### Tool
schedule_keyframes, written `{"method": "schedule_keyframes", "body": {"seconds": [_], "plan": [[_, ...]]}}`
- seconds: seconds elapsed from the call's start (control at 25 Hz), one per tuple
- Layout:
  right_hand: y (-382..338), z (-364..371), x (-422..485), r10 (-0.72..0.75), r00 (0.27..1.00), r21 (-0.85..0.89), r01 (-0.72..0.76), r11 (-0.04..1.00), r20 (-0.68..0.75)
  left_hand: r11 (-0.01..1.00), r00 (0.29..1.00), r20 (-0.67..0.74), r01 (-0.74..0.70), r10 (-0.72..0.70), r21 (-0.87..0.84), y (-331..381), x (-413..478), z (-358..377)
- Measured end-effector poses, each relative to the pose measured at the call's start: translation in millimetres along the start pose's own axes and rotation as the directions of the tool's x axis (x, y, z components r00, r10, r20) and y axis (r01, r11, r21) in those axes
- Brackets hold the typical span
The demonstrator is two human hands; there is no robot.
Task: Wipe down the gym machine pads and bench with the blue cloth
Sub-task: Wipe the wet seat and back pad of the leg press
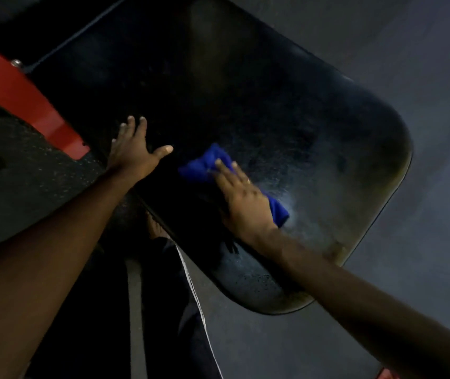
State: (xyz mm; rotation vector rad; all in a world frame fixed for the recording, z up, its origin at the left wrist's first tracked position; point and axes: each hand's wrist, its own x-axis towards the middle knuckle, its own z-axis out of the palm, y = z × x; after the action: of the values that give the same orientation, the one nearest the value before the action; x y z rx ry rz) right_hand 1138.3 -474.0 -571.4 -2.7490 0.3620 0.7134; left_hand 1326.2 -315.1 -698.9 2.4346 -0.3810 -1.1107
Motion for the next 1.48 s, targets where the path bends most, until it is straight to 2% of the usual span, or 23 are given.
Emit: {"method": "schedule_keyframes", "body": {"seconds": [0.08, 0.12, 0.2, 0.32, 0.44, 0.48, 0.52, 0.6, 0.64, 0.72, 0.8, 0.84, 0.92, 1.0, 1.04, 1.12, 1.2, 1.28, 1.32, 1.4, 1.48], "plan": [[20.7, -11.9, -17.6, -0.066, 0.996, -0.033, 0.068, 0.997, 0.052, 1.000, 0.999, 0.042, 0.007, -0.007, 0.004, 3.4, 0.3, -2.1], [41.3, -22.6, -15.7, -0.031, 0.999, -0.063, 0.031, 0.997, 0.012, 1.000, 0.998, 0.060, 0.014, -0.014, -0.006, 6.1, 0.8, -3.7], [92.0, -50.7, 3.3, 0.139, 0.981, -0.105, -0.153, 0.983, -0.134, 0.999, 0.996, 0.081, 0.035, -0.035, -0.005, 10.1, 3.7, -5.5], [154.8, -95.8, 45.5, 0.408, 0.871, -0.012, -0.427, 0.904, -0.276, 0.997, 0.991, 0.114, 0.071, -0.070, -0.006, 13.5, 6.2, -8.9], [126.8, -88.5, 69.4, 0.561, 0.753, 0.111, -0.560, 0.821, -0.345, 0.996, 0.989, 0.127, 0.084, -0.081, -0.020, 15.2, 4.8, -9.8], [104.2, -74.1, 66.2, 0.549, 0.769, 0.128, -0.540, 0.832, -0.326, 0.996, 0.989, 0.126, 0.084, -0.081, -0.021, 17.2, 4.2, -10.6], [77.9, -56.2, 56.5, 0.494, 0.823, 0.127, -0.479, 0.869, -0.279, 0.996, 0.989, 0.123, 0.085, -0.083, -0.010, 19.9, 3.6, -11.7], [35.4, -26.2, 26.2, 0.278, 0.953, 0.073, -0.271, 0.960, -0.121, 0.995, 0.988, 0.122, 0.094, -0.096, 0.018, 25.7, 2.0, -15.7], [32.6, -21.5, 15.0, 0.175, 0.983, 0.046, -0.172, 0.984, -0.055, 0.995, 0.988, 0.115, 0.097, -0.099, 0.022, 29.8, 0.8, -17.3], [64.3, -38.9, 17.4, 0.097, 0.994, -0.010, -0.098, 0.995, -0.058, 0.999, 0.997, 0.075, 0.033, -0.032, -0.008, 39.1, -4.1, -16.2], [113.3, -65.7, 37.4, 0.219, 0.960, -0.079, -0.236, 0.969, -0.176, 0.994, 0.994, 0.045, -0.097, 0.100, -0.050, 56.3, -12.5, -8.3], [141.4, -82.7, 50.1, 0.310, 0.919, -0.081, -0.338, 0.938, -0.245, 0.989, 0.989, 0.047, -0.135, 0.138, -0.057, 66.5, -17.1, -1.7], [184.1, -110.9, 67.9, 0.445, 0.828, -0.038, -0.485, 0.874, -0.342, 0.990, 0.982, 0.120, -0.144, 0.143, 0.002, 86.3, -24.4, 15.3], [181.4, -111.5, 73.3, 0.497, 0.797, 0.033, -0.519, 0.854, -0.344, 0.985, 0.975, 0.197, -0.126, 0.101, 0.121, 96.0, -29.0, 24.9], [163.4, -101.8, 67.0, 0.499, 0.804, 0.065, -0.507, 0.860, -0.323, 0.980, 0.972, 0.217, -0.128, 0.093, 0.152, 97.5, -30.3, 25.2], [113.5, -66.9, 31.3, 0.410, 0.866, 0.077, -0.405, 0.911, -0.286, 0.977, 0.962, 0.246, -0.158, 0.120, 0.144, 95.1, -29.4, 22.5], [68.5, -30.8, -21.1, 0.188, 0.973, 0.018, -0.187, 0.982, -0.131, 0.979, 0.958, 0.255, -0.168, 0.134, 0.117, 92.6, -27.4, 17.3], [71.7, -30.1, -42.4, -0.001, 1.000, -0.070, 0.002, 0.998, 0.001, 0.979, 0.954, 0.267, -0.172, 0.139, 0.106, 93.8, -27.4, 16.6], [91.7, -40.0, -31.1, -0.031, 0.999, -0.106, 0.029, 0.994, -0.019, 0.981, 0.951, 0.277, -0.170, 0.138, 0.094, 94.9, -27.6, 15.7], [138.0, -68.3, 11.7, 0.120, 0.979, -0.127, -0.142, 0.982, -0.167, 0.986, 0.952, 0.280, -0.149, 0.122, 0.078, 95.7, -26.8, 14.7], [179.9, -105.6, 57.6, 0.330, 0.906, -0.082, -0.363, 0.928, -0.266, 0.988, 0.952, 0.287, -0.134, 0.107, 0.079, 95.3, -26.7, 13.7]]}}
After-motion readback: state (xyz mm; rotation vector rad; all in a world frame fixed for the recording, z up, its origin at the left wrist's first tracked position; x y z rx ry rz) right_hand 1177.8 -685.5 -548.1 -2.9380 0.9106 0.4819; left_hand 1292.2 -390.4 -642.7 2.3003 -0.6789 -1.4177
